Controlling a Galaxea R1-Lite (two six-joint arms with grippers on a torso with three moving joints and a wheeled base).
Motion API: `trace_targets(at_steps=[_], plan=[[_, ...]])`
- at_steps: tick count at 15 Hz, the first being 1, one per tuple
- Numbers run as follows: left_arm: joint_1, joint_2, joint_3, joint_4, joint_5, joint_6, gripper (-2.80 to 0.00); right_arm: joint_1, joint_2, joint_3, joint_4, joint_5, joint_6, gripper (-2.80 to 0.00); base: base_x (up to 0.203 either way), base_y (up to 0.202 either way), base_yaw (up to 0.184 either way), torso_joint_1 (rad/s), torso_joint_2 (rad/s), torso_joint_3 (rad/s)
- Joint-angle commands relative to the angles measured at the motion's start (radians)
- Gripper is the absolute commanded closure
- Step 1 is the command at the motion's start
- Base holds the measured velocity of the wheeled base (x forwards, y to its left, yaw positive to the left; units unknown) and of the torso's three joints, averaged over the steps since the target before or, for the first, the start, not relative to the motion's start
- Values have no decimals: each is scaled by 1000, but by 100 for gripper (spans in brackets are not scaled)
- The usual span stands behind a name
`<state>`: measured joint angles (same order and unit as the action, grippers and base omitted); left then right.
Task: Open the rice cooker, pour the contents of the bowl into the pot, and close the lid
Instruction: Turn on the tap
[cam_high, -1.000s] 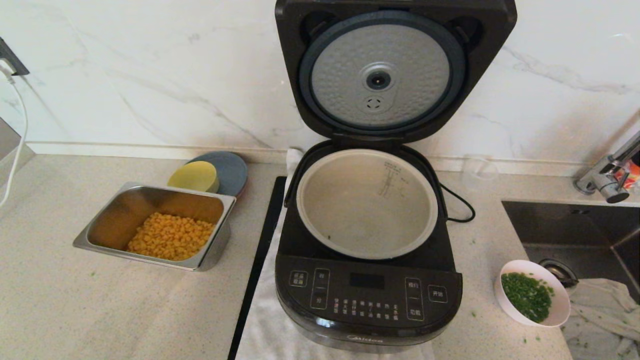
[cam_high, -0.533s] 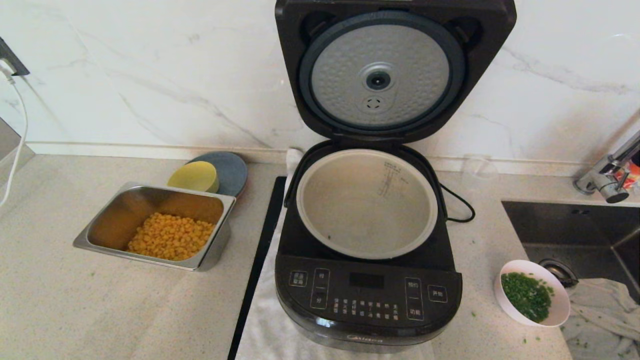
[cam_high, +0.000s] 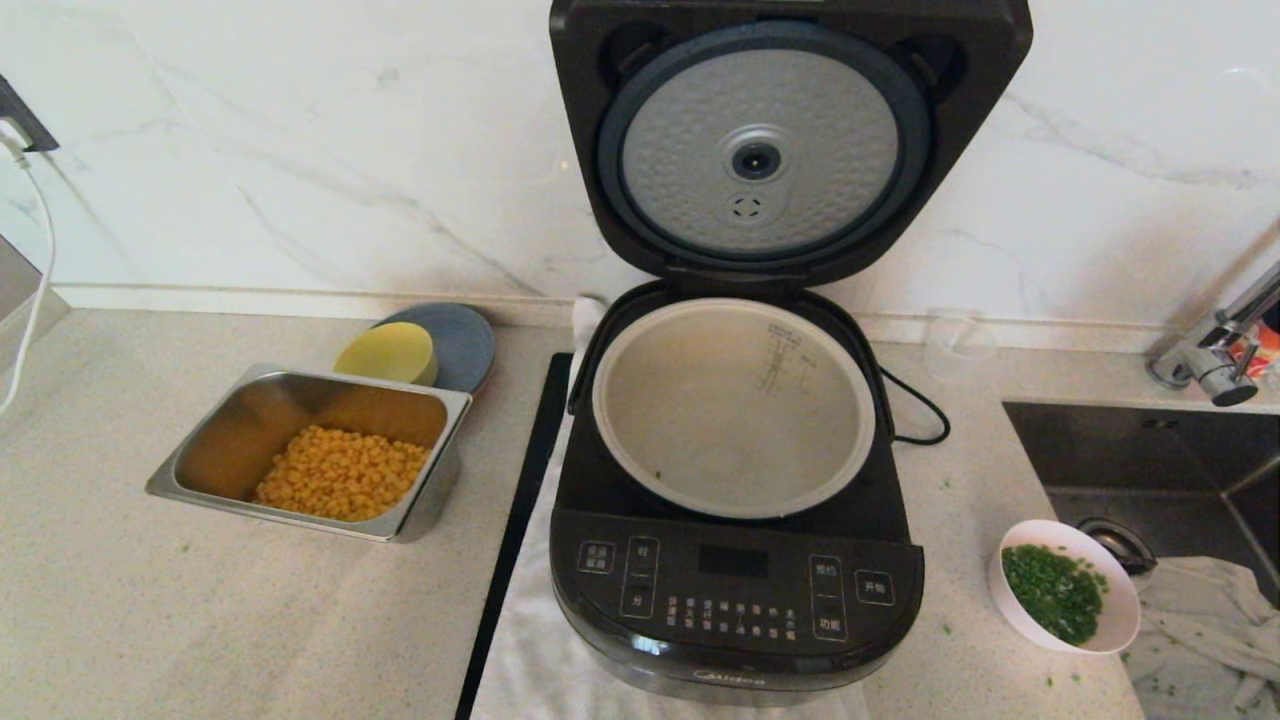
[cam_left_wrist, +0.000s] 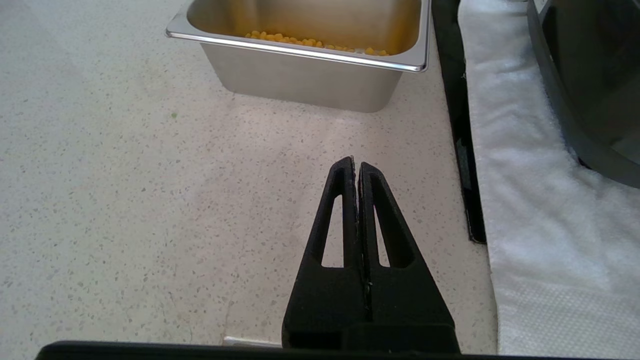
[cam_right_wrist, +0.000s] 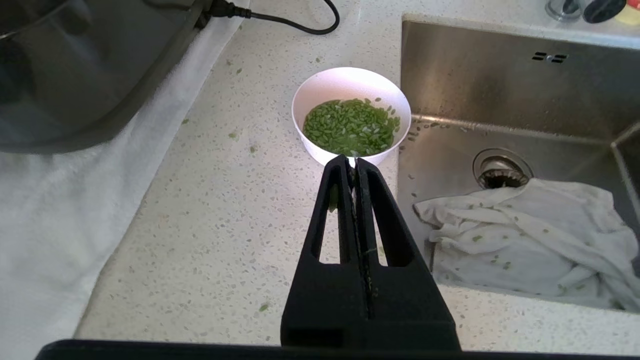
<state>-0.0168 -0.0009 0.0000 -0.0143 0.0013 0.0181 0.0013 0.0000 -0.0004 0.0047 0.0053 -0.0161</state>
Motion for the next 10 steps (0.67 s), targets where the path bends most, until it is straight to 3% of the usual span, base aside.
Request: trace_targets(at_steps=[1, 8, 10], plan=[[0, -1, 8, -1, 0, 0, 0, 0, -2, 1, 1, 4, -30, 0, 0, 0, 0, 0, 0, 0], [0, -1, 8, -1, 0, -1, 0, 0, 0, -27, 77, 4, -54, 0, 0, 0, 0, 0, 0, 0], [0, -1, 8, 0, 0, 0, 0, 0, 12, -94, 83, -6, -54, 0, 0, 0, 0, 0, 0, 0]])
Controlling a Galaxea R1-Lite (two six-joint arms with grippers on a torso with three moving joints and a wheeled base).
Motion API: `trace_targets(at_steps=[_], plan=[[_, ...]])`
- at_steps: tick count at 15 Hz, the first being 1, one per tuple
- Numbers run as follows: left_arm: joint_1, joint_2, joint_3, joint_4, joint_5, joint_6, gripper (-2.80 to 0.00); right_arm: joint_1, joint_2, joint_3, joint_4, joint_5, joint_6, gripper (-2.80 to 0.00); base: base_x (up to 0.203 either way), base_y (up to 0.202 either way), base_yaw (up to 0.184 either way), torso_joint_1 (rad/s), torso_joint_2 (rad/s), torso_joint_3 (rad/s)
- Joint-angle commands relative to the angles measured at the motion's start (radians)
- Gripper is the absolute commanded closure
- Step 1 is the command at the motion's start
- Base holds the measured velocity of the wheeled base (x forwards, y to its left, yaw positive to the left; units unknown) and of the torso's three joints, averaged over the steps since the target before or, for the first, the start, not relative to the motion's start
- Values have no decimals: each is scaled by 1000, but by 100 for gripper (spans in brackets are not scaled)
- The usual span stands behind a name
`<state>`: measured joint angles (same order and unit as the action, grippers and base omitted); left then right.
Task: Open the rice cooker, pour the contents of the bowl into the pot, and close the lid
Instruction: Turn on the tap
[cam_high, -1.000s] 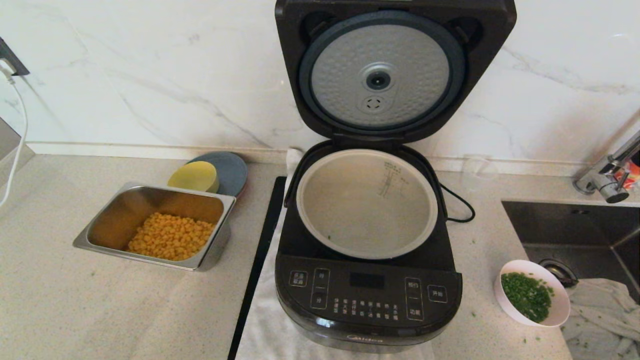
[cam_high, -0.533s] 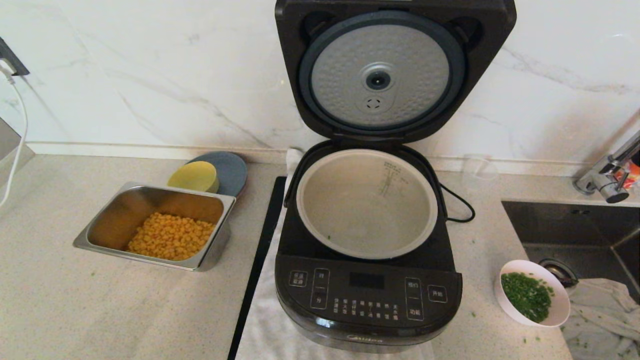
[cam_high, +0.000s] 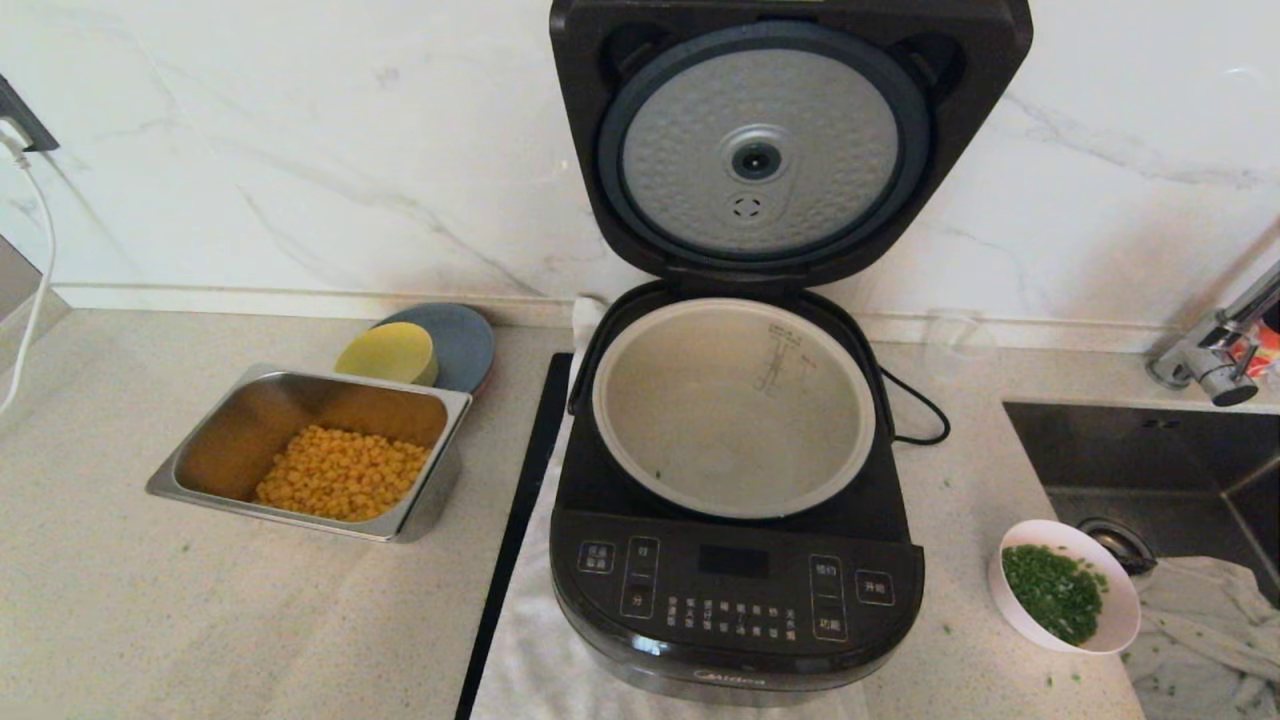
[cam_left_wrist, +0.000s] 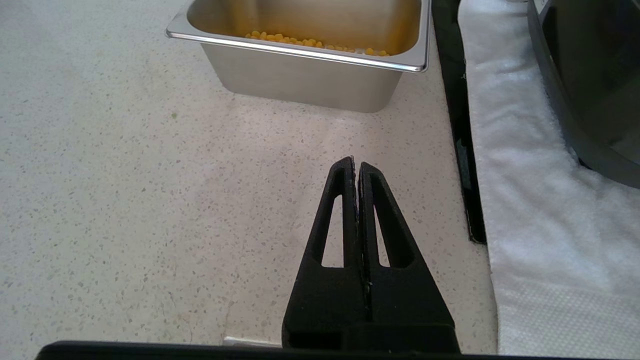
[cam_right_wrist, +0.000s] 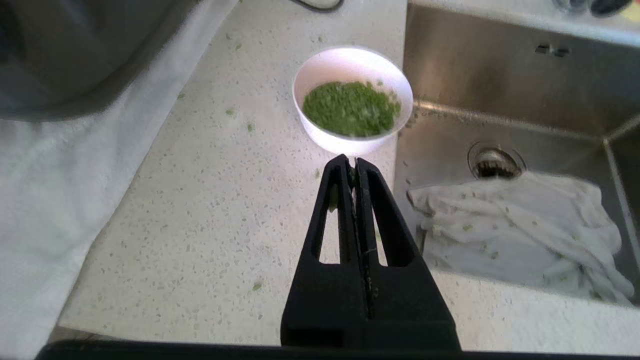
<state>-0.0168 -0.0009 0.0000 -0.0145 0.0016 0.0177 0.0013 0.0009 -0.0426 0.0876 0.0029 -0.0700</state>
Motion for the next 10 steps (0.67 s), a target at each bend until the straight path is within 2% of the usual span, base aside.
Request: trace_targets(at_steps=[1, 4, 6, 10], plan=[[0, -1, 8, -1, 0, 1, 0, 0, 47, -123, 12, -11, 4, 0, 0, 0, 0, 0, 0, 0], [0, -1, 8, -1, 0, -1, 0, -15, 259, -260, 28, -23, 13, 0, 0, 0, 0, 0, 0, 0], [0, -1, 8, -1, 0, 1, 0, -56, 411, -335, 15, -27, 13, 0, 0, 0, 0, 0, 0, 0], [0, -1, 8, -1, 0, 0, 0, -176, 793, -465, -123, -61, 13, 0, 0, 0, 0, 0, 0, 0]])
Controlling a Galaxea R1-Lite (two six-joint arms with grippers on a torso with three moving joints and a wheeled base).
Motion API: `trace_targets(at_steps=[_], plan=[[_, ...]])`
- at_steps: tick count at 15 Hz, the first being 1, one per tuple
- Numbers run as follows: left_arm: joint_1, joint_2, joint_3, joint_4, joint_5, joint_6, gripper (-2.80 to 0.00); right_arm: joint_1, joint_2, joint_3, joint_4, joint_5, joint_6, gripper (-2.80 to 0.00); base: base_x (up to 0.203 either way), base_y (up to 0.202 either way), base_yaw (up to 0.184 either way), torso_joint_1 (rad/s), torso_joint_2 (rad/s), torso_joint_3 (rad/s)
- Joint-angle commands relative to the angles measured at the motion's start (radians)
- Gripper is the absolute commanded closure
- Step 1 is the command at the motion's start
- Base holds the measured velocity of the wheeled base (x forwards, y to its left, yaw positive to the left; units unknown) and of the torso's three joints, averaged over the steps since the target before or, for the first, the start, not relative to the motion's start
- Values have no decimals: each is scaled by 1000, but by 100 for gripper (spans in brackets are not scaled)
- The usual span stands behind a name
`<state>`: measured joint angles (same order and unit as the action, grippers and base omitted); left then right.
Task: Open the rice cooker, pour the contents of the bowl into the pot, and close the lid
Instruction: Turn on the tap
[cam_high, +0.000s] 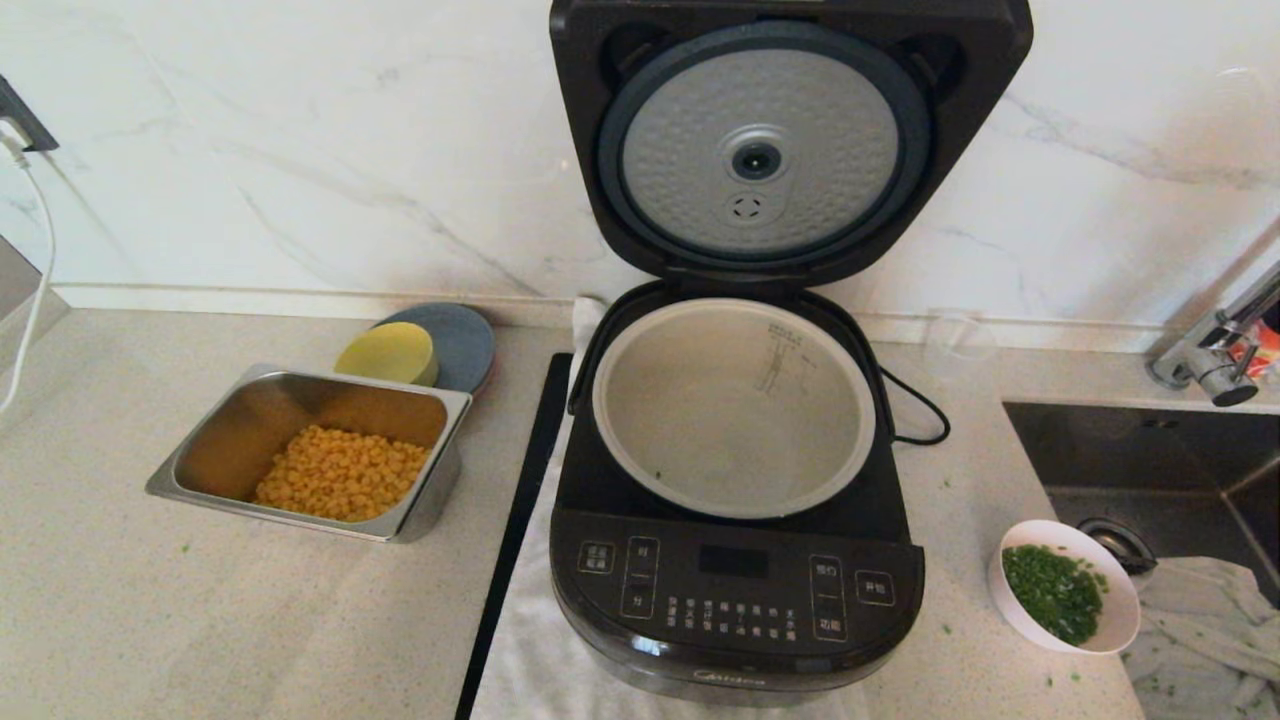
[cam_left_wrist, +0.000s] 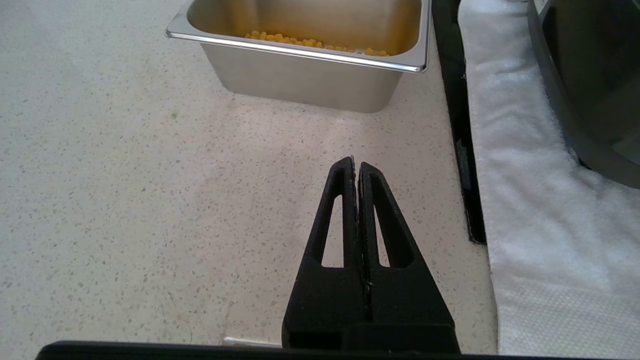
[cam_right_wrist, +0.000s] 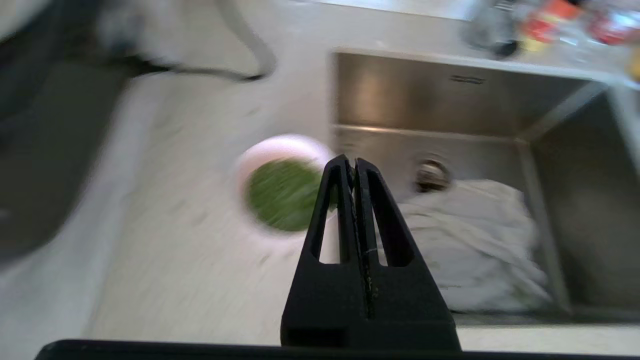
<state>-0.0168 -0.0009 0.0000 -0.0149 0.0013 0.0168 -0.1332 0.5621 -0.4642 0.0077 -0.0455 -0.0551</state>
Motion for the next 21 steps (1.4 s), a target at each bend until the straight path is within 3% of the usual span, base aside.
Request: trace_targets(at_steps=[1, 4, 7, 10, 17, 21], plan=[[0, -1, 8, 0, 0, 0, 0, -63, 344, -74, -100, -48, -2, 0, 0, 0, 0, 0, 0, 0], [0, -1, 8, 0, 0, 0, 0, -101, 645, -163, -287, -196, -8, 0, 0, 0, 0, 0, 0, 0], [0, -1, 8, 0, 0, 0, 0, -165, 870, -261, -458, -280, -11, 0, 0, 0, 0, 0, 0, 0], [0, -1, 8, 0, 0, 0, 0, -231, 1043, -356, -575, -303, -25, 0, 0, 0, 0, 0, 0, 0], [0, -1, 8, 0, 0, 1, 0, -333, 1356, -475, -963, -309, -141, 0, 0, 0, 0, 0, 0, 0], [0, -1, 8, 0, 0, 0, 0, -351, 1440, -577, -989, -306, -145, 0, 0, 0, 0, 0, 0, 0]])
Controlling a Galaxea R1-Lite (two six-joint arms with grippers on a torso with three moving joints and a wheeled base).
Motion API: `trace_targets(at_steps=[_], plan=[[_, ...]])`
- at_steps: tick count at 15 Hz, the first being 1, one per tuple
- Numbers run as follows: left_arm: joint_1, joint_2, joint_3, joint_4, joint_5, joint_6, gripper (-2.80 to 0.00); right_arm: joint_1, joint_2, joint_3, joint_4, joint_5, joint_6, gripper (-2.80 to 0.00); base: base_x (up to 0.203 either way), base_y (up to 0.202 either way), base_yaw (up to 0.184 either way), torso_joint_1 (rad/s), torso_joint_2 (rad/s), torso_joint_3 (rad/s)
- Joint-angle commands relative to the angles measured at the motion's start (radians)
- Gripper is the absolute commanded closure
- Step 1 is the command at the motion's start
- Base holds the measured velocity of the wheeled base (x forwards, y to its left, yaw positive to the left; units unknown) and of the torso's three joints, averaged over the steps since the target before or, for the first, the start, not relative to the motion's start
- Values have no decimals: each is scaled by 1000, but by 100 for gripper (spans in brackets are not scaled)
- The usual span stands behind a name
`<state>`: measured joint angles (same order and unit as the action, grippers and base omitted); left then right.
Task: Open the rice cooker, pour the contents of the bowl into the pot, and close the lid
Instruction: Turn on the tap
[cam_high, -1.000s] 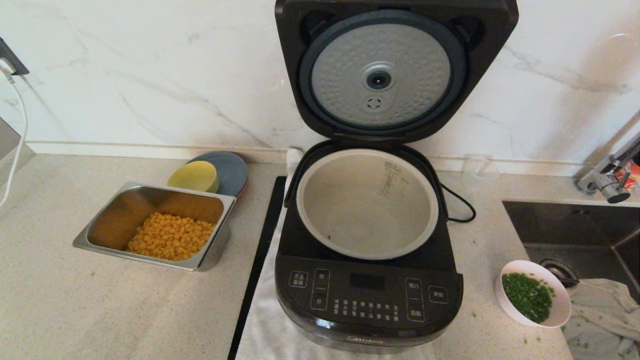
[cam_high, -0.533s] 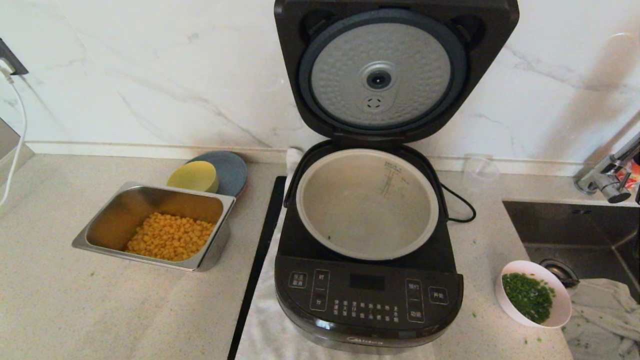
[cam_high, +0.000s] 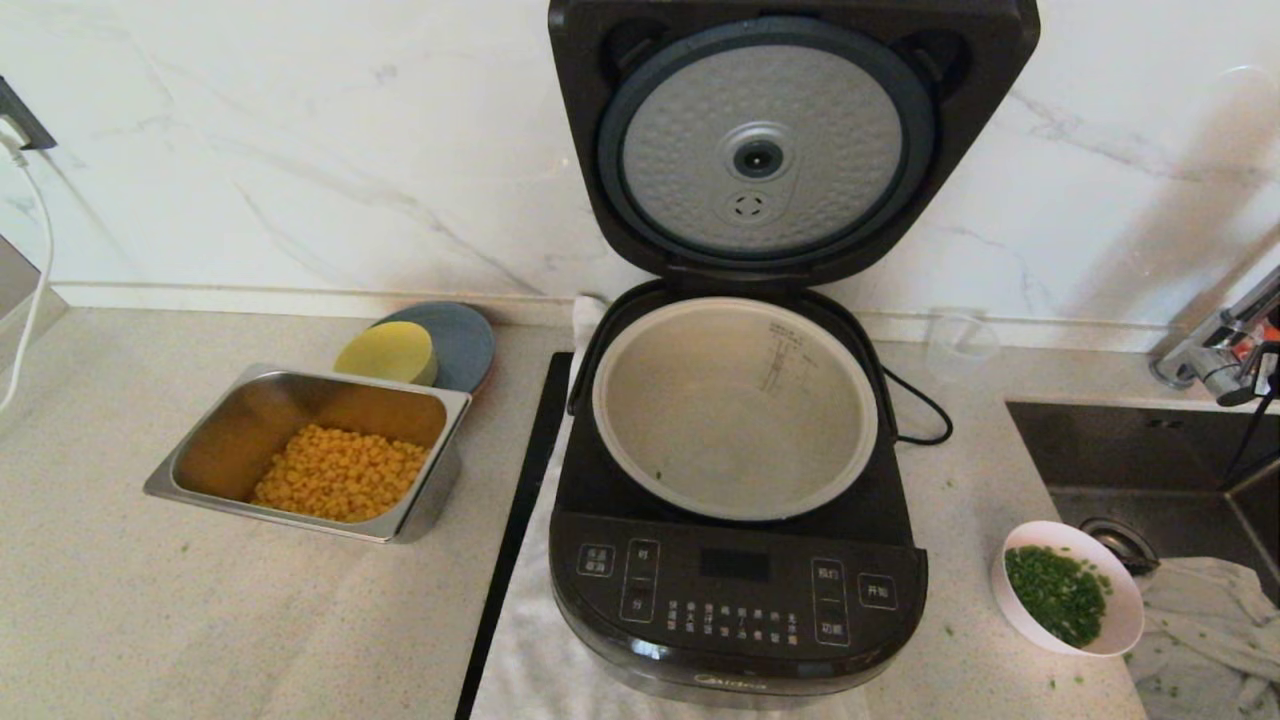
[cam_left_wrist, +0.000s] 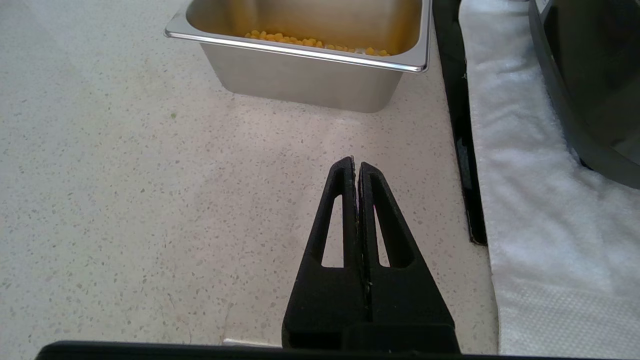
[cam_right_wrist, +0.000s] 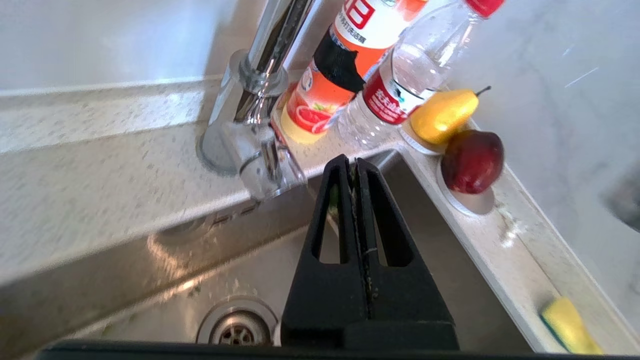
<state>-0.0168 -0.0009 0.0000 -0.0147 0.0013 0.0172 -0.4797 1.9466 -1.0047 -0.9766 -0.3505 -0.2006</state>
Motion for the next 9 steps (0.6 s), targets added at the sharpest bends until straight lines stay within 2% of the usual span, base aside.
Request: trace_targets(at_steps=[1, 5, 9], plan=[[0, -1, 8, -1, 0, 0, 0, -5, 69, -52, 3, 1, 5, 0, 0, 0, 0, 0, 0, 0], [0, -1, 8, -1, 0, 0, 0, 20, 75, -63, 52, 8, 24, 0, 0, 0, 0, 0, 0, 0], [0, -1, 8, -1, 0, 0, 0, 38, 65, -132, 148, 11, 89, 0, 0, 0, 0, 0, 0, 0]])
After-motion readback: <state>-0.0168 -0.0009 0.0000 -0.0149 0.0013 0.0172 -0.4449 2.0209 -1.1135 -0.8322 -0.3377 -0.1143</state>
